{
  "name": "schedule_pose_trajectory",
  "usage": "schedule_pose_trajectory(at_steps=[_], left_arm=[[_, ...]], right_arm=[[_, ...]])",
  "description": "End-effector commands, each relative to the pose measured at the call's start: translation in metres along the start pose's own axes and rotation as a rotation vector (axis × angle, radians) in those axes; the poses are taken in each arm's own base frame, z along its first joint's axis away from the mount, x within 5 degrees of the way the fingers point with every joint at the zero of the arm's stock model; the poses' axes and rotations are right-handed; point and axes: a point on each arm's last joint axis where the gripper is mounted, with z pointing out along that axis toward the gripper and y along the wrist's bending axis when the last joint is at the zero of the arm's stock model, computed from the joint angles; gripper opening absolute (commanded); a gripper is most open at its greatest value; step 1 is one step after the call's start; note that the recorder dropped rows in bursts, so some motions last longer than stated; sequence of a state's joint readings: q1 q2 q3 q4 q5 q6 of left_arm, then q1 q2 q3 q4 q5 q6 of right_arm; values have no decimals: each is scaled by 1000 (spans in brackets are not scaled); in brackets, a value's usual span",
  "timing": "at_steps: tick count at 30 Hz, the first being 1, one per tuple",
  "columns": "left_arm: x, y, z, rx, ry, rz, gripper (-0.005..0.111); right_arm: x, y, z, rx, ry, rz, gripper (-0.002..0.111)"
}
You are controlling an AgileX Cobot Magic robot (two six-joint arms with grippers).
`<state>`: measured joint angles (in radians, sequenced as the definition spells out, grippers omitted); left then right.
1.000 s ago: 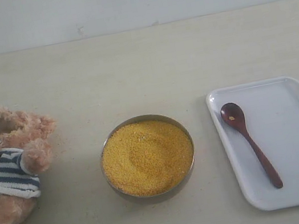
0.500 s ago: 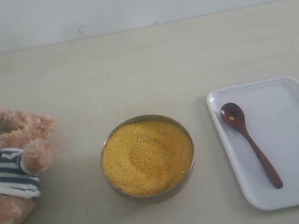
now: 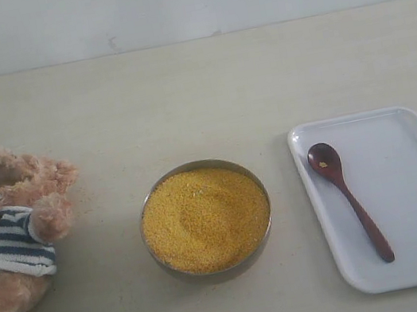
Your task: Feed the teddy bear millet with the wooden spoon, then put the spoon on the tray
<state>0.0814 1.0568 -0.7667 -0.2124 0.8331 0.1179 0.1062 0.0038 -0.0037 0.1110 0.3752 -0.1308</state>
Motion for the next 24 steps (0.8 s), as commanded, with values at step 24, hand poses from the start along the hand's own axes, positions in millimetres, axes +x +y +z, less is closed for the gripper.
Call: schedule_pose_trajectory(at_steps=[24], left_arm=[[17,10,83,11,191,7,102]], right_arm=[[-1,-1,0,11,-20,-7,1]])
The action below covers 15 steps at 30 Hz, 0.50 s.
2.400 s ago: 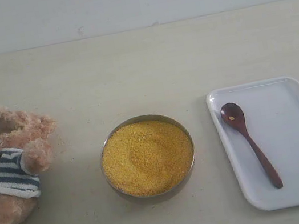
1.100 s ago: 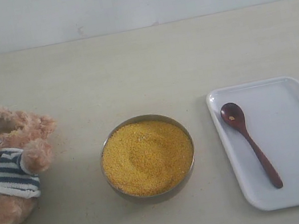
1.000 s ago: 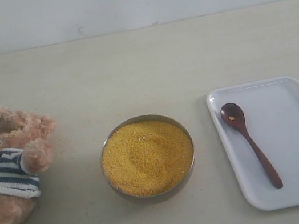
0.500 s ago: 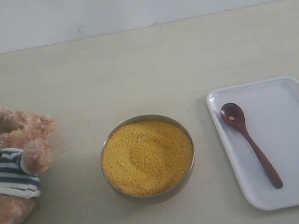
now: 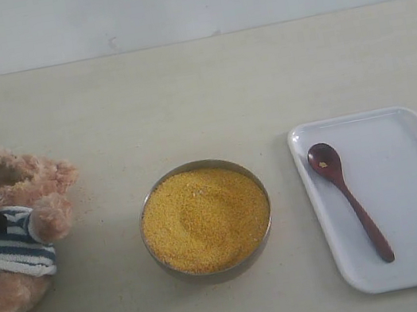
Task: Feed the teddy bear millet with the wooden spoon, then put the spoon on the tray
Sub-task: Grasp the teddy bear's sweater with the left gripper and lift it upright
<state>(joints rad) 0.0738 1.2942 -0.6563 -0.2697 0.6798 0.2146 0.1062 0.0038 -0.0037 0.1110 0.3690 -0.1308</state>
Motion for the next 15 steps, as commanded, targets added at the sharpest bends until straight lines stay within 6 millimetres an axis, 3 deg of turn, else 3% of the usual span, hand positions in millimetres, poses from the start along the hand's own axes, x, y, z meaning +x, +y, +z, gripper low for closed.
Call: schedule_pose_trajectory(at_steps=[1,15], left_arm=[[-1,1,11,-3,15,-1,102],[2,4,48,34,169,-39,102]], right_arm=[[0,-1,0,10,-14,-7,1],[0,-1,0,10,-14,-7,1]])
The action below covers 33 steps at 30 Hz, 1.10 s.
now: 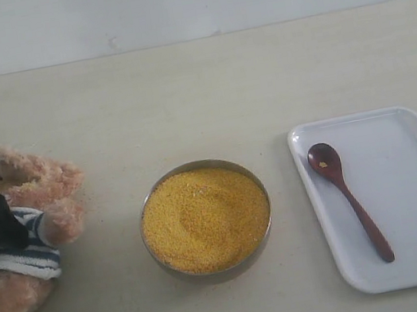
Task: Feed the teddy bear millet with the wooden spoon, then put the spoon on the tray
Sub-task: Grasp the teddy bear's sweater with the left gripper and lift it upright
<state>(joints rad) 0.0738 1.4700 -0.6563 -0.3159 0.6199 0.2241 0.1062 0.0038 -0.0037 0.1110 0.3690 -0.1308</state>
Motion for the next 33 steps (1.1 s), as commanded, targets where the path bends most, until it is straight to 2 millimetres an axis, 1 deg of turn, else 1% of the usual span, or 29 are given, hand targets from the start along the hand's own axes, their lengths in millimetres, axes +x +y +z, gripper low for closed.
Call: schedule_pose_trajectory(at_steps=[1,5,10,14,18,22,24,27,33], left_arm=[[5,-2,8,26,66,13,102],[4,-5,6,53,60,42,102],[3,-10,-4,92,42,55,102],[5,-13,-10,113,77,66,102],[6,-15,-10,121,95,64,102],[10,-25,-8,116,113,128,102],[13,-25,-4,68,116,171,102],[15,-22,-1,-2,99,152,102],[20,-26,15,-4,150,162,102]], right_arm=[[0,-1,0,10,-14,-7,1],[0,-1,0,10,-14,-7,1],[0,-1,0,10,-14,-7,1],[0,-1,0,10,-14,-7,1],[0,-1,0,10,-14,-7,1],[0,-1,0,10,-14,-7,1],[0,-1,0,10,-14,-7,1],[0,-1,0,10,-14,-7,1],[0,-1,0,10,-14,-7,1]])
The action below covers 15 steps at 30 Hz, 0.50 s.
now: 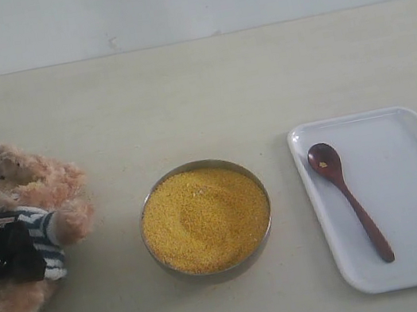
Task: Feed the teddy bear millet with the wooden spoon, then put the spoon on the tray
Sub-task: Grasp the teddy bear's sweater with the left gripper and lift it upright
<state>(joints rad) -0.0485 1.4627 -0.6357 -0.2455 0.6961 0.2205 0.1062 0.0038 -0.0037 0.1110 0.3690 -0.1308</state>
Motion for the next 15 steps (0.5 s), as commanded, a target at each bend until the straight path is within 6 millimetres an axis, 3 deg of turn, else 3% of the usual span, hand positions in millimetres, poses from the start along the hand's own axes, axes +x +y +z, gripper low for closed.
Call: schedule_pose_trajectory(at_steps=[1,4,7,11,15], left_arm=[[1,-3,13,0,45,-22,101],[1,0,23,-11,94,-61,93],[1,1,31,-13,130,-78,68],[-10,-2,24,12,110,-96,7],[-13,-6,11,36,99,-26,4]], right_arm=[[0,-1,0,10,-14,-7,1],[0,-1,0,10,-14,-7,1],[0,-1,0,10,-14,-7,1],[0,-1,0,10,-14,-7,1],[0,-1,0,10,-14,-7,1]])
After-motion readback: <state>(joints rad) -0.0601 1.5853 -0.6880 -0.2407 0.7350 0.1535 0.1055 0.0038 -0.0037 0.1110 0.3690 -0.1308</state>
